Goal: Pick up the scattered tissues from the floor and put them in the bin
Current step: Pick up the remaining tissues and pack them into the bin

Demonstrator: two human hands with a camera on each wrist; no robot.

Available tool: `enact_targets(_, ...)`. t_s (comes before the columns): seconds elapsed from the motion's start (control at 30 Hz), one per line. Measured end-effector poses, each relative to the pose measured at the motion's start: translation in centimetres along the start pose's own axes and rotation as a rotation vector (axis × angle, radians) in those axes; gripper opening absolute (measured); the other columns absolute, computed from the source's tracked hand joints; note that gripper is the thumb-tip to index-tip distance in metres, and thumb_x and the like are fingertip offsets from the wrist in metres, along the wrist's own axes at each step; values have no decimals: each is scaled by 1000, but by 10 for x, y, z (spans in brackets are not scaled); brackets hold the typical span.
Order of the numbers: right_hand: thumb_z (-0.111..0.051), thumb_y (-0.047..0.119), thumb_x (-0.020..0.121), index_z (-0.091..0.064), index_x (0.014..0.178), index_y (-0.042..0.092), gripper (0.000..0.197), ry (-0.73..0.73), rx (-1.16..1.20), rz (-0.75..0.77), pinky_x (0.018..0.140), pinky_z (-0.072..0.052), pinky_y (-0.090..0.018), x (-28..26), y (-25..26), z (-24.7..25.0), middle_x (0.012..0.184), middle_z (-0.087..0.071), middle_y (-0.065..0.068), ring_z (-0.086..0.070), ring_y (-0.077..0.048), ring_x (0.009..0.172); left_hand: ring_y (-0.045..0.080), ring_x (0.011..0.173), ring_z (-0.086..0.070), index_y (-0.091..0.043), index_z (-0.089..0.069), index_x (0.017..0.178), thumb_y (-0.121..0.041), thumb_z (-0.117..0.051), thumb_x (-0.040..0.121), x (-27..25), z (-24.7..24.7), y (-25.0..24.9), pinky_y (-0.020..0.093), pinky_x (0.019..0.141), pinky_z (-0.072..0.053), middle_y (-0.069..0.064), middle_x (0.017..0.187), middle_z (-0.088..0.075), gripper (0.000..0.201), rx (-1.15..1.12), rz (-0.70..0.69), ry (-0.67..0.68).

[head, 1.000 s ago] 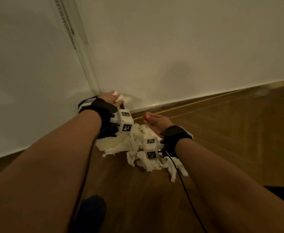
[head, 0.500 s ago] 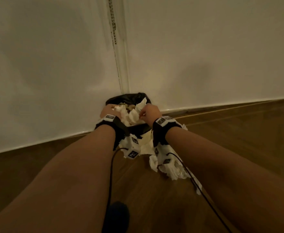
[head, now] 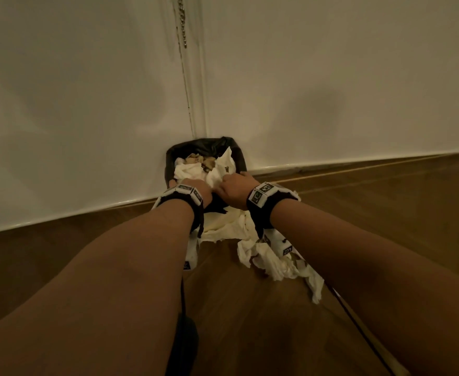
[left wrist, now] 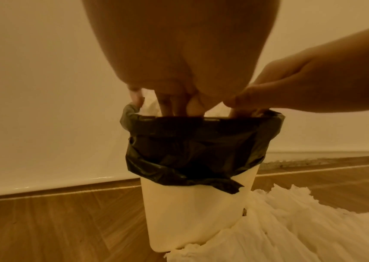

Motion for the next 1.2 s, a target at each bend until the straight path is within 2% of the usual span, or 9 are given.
enact_targets(0.1, -23, 37, 101, -55, 121, 11, 45, -34, -54, 80, 112, -18, -44, -4, -7, -3, 125, -55, -9, -48, -26, 119, 30, 141, -19, -25, -20, 148, -39, -28, 96, -6, -1, -5, 54, 111, -14, 5, 154, -20, 54, 13, 28, -13)
enact_targets(0.17, -28, 29, 100, -55, 119, 12, 38, -181, -20, 140, 107, -24, -40, -11, -15, -2, 121, -55, -9, -47, -26, 116, 30, 137, -25, -23, -27, 144, -36, -36, 93, -13, 6, -7, 53, 109, -18, 8, 148, -27, 54, -37, 39, -156)
enact_targets(0.27, -36, 18, 94, -51, 124, 14, 35, -509, 124, 85, 96, -34, -38, -26, -38, -6, 122, -53, -8, -45, -26, 114, 28, 109, -49, -19, -44, 124, -27, -48, 86, -27, 27, -14, 45, 91, -36, 9, 124, -46, 39, -194, -127, -607)
enact_targets(0.33, -39, 13, 90, -51, 123, 13, 36, -588, 174, -60, 93, -37, -39, -39, -57, -18, 120, -53, -10, -45, -28, 113, 24, 89, -52, -17, -48, 109, -25, -46, 87, -31, 35, -22, 36, 75, -39, 6, 104, -51, 24, -309, -287, -699)
enact_targets(0.47, -47, 4, 86, -57, 113, 8, 29, -496, 182, -196, 88, -36, -33, -62, -84, -55, 113, -56, -12, -47, -29, 107, 19, 62, -47, -18, -48, 77, -31, -40, 93, -32, 20, -49, 25, 54, -31, -6, 62, -42, 22, -130, -484, -400)
enact_targets(0.6, -49, 12, 88, -57, 108, 13, 22, -391, 181, -259, 85, -39, -32, -86, -95, -94, 110, -57, -8, -48, -25, 104, 16, 54, -45, -16, -52, 69, -33, -41, 93, -35, -7, -68, 25, 52, -35, -4, 57, -45, 31, -54, -542, -268)
enact_targets(0.7, -48, 21, 91, -54, 111, 16, 22, -308, 189, -348, 88, -39, -33, -104, -103, -118, 113, -56, -6, -45, -24, 107, 22, 67, -56, -14, -57, 81, -31, -38, 96, -34, -34, -75, 30, 61, -43, 3, 74, -58, 30, -24, -473, -75)
enact_targets(0.83, -47, 30, 93, -51, 115, 19, 24, -196, 174, -385, 93, -37, -34, -121, -108, -142, 120, -51, -4, -41, -24, 113, 27, 111, -55, -14, -56, 122, -18, -39, 97, -23, -79, -76, 32, 89, -44, 10, 125, -55, 30, -23, -287, 134)
enact_targets(1.2, -59, 37, 87, -51, 119, 29, 34, 31, 97, -304, 98, -40, -40, -128, -103, -170, 140, -27, -7, -31, -31, 125, 34, 139, -17, -21, -47, 134, -19, -46, 91, -1, -154, -54, 43, 111, -27, 4, 154, -11, 44, -104, -6, 260)
Point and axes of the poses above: each hand's wrist, its own x-axis towards the middle knuckle, its own z-axis out of the back of the hand, y = z × x, the point moved 3 cm from there along x, towards the middle knuckle
